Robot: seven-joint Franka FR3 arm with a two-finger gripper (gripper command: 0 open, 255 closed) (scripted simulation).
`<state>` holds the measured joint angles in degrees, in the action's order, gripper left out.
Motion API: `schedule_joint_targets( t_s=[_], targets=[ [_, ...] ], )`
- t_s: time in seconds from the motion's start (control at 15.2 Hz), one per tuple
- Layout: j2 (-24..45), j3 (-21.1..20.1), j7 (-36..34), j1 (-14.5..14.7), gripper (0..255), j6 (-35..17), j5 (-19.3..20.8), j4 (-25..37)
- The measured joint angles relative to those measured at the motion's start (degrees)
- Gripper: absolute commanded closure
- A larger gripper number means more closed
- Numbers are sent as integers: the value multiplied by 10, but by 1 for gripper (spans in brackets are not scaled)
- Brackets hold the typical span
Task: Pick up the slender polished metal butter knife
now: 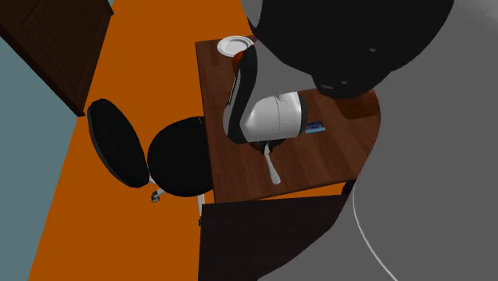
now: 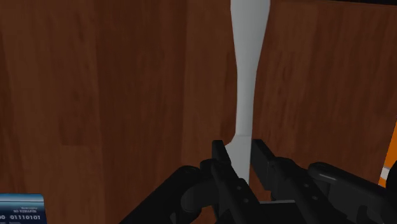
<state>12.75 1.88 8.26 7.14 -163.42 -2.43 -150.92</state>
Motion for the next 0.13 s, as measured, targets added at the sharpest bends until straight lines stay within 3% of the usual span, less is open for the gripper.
schedule_joint_targets(
  t_s=[0.13],
  targets=[
    [-16,2,-1,1,255,12,2,-4]
  ],
)
